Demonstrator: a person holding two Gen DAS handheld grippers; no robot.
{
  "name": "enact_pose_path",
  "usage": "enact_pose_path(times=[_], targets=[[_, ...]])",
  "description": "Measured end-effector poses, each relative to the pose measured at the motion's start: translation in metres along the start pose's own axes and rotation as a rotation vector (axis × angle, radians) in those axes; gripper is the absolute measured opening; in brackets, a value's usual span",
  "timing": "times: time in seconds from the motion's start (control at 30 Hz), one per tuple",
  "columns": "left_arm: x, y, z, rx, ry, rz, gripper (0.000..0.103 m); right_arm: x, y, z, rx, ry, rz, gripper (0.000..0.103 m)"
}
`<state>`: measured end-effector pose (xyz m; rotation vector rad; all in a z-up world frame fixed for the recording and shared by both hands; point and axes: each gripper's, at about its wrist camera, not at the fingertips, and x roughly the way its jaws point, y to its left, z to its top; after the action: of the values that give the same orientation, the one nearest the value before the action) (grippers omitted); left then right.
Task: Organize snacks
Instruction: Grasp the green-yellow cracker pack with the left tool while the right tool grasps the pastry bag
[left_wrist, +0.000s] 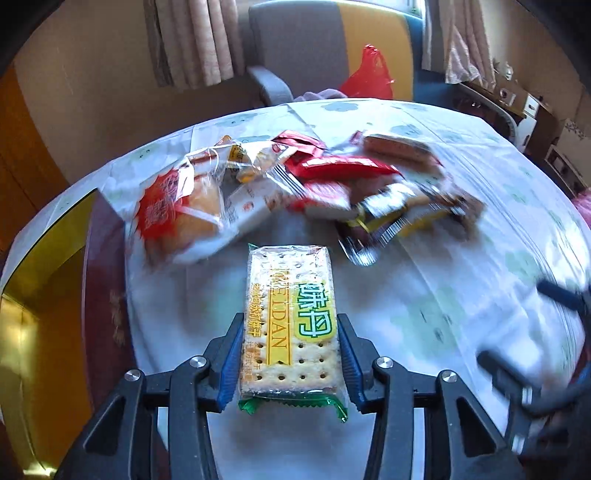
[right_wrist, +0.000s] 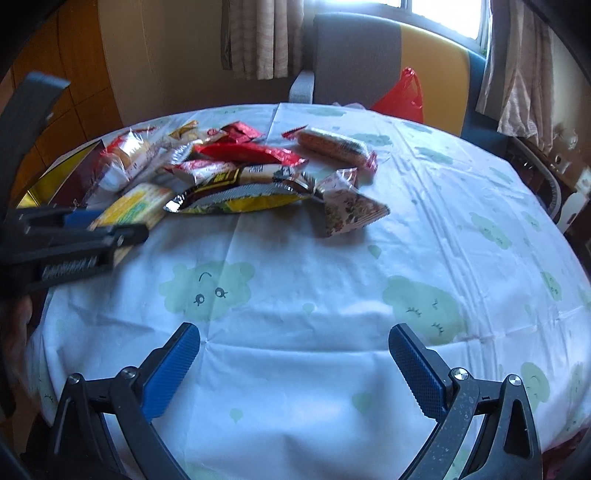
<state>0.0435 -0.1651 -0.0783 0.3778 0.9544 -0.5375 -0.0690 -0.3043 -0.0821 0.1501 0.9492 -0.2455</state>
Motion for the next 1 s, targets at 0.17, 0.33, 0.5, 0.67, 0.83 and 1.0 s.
enact_pose_path(times=[0.17, 0.33, 0.5, 0.67, 0.83, 1.0], targets=[[-0.015, -0.008, -0.027, 0.023, -0.001, -0.02, 0.047, -0.01, 0.0, 0.003, -0.007, -0.032, -0.02, 0.103], [-0.016, -0.009, -0.043, 0.006, -0.018, -0.033, 0.048, -0.014, -0.006, 0.003, 0.02, -0.035, -0.011, 0.101], [-0.016, -0.01, -0.044, 0.004, -0.019, -0.023, 0.048, -0.013, -0.031, 0.003, 0.11, -0.029, 0.025, 0.078], [-0.017, -0.009, -0.047, -0.004, -0.028, -0.031, 0.048, -0.011, -0.049, 0.021, 0.144, -0.036, 0.049, 0.063], [-0.017, -0.008, -0.048, -0.005, -0.039, -0.034, 0.048, -0.001, -0.049, 0.054, 0.064, -0.056, 0.041, 0.058], [-0.018, -0.007, -0.049, -0.009, -0.043, -0.042, 0.048, 0.036, -0.036, 0.075, -0.137, 0.037, 0.006, 0.057]])
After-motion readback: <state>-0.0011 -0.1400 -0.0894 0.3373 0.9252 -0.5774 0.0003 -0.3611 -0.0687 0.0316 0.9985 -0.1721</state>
